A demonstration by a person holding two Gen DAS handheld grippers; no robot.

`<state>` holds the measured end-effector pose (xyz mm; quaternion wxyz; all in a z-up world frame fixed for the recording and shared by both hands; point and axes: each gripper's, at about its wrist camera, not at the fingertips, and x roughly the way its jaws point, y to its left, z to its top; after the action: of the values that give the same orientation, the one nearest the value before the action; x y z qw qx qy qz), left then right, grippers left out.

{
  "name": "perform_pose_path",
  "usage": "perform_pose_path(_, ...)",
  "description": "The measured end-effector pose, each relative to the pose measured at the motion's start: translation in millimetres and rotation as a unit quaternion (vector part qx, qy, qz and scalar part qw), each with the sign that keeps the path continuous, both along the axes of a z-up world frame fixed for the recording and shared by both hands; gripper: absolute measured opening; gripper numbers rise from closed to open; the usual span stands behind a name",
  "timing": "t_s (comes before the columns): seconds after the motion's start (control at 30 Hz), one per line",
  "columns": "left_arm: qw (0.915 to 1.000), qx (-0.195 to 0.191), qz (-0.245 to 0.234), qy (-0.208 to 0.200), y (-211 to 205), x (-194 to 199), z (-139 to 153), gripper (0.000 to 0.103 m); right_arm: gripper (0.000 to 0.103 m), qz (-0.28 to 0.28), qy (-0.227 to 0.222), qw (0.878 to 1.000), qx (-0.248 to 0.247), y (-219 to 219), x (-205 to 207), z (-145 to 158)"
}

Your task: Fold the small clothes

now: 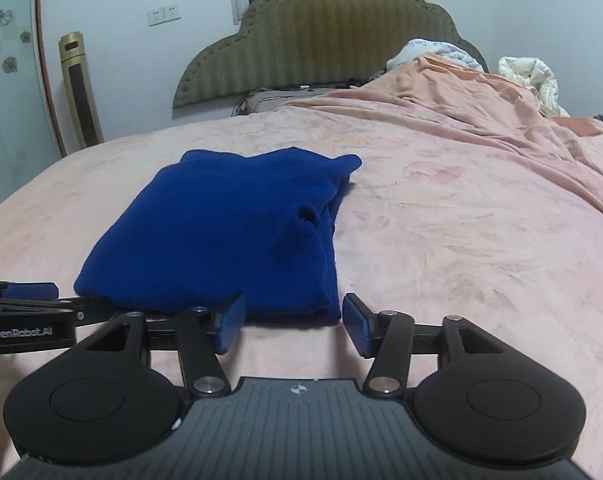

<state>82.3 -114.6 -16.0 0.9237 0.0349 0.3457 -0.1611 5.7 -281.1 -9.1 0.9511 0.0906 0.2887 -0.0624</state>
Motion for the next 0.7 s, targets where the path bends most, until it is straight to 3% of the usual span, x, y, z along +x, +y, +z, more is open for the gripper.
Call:
perform_pose_path(0.23,0.9997,0.016,0.010,-0.012,-7.3,-11.0,-5.3,0.079,0.068,0.010,-0.003,1.000,0.011,7.2,-15.2,-2.7)
perform_pose_path(0.7,0.9990,0.012,0.036,-0.021,-10.0,-20.0,-16.7,0.083,0.084,0.039,0.000,0.999,-0.026,22.6,-26.3,-4.6)
